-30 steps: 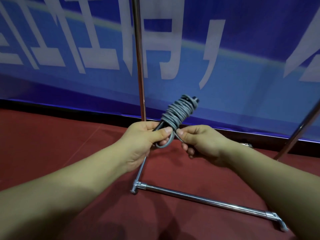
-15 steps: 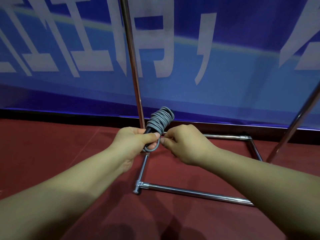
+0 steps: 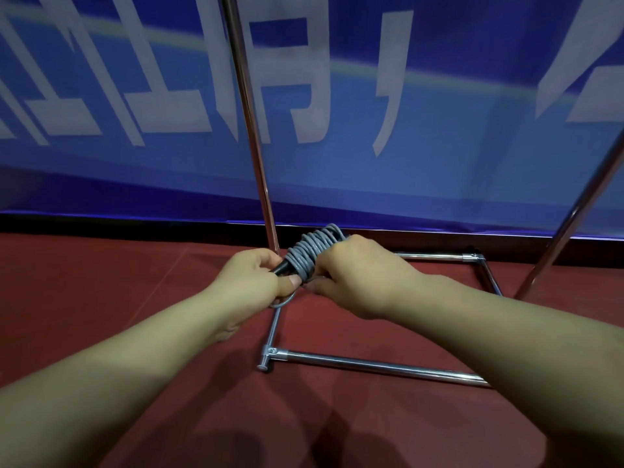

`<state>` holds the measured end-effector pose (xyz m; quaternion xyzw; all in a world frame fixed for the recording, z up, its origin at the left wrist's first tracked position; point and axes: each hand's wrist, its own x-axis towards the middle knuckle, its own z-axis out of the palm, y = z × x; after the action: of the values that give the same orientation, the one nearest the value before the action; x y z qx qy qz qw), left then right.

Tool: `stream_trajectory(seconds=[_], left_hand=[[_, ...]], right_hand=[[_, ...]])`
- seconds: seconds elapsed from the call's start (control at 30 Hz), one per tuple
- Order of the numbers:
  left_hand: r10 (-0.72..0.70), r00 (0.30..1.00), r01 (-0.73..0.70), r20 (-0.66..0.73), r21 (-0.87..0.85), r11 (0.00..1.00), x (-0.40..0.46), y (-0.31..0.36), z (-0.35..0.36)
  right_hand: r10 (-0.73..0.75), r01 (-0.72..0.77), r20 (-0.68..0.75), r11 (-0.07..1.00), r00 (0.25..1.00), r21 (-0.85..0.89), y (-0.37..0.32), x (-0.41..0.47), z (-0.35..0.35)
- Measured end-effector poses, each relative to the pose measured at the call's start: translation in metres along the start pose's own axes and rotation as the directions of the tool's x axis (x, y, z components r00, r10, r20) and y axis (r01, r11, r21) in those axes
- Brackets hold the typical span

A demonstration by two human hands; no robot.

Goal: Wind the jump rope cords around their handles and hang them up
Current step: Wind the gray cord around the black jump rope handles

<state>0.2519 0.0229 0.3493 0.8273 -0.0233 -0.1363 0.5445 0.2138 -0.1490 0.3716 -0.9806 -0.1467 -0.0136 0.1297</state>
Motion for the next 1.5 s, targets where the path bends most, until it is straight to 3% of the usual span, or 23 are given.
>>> stream_trajectory(seconds=[0.43, 0.63, 0.8, 0.9, 1.1, 1.3, 1.5], left_hand=[[0.112, 0.975, -0.165, 0.192, 0.287, 0.944, -0.008, -0.001, -0.003], [0.249, 0.953, -0.296, 0.172, 0.352, 0.888, -0.003, -0.001, -0.003], [0.37, 0.917, -0.398, 0.149, 0.389, 0.83, -0.005, 0.001, -0.004], [0.454, 0.888, -0.444, 0.07, 0.383, 0.81, -0.006, 0.007, -0.001], [0.472, 0.881, -0.453, -0.04, 0.214, 0.865, -0.005, 0.013, 0.001], [0.383, 0.92, -0.38, 0.087, -0.046, 0.924, -0.007, 0.014, 0.004], [0.379, 0.922, -0.355, 0.084, -0.213, 0.91, -0.013, 0.024, 0.018]], right_hand=[[-0.236, 0.24, 0.044, 0.951, 0.971, -0.194, -0.001, -0.014, -0.001], [-0.053, 0.049, 0.027, 0.991, 0.998, 0.128, 0.01, -0.009, 0.002], [0.093, -0.125, 0.099, 0.911, 0.991, 0.394, 0.015, -0.01, -0.001], [0.152, -0.206, 0.144, 0.811, 0.978, 0.548, 0.017, -0.011, -0.003], [0.165, -0.294, 0.243, 0.497, 0.956, 0.816, 0.011, -0.011, -0.009], [0.204, -0.36, 0.307, 0.32, 0.93, 0.876, 0.005, -0.013, -0.018], [0.195, -0.385, 0.354, 0.153, 0.915, 0.91, -0.011, -0.01, -0.021]])
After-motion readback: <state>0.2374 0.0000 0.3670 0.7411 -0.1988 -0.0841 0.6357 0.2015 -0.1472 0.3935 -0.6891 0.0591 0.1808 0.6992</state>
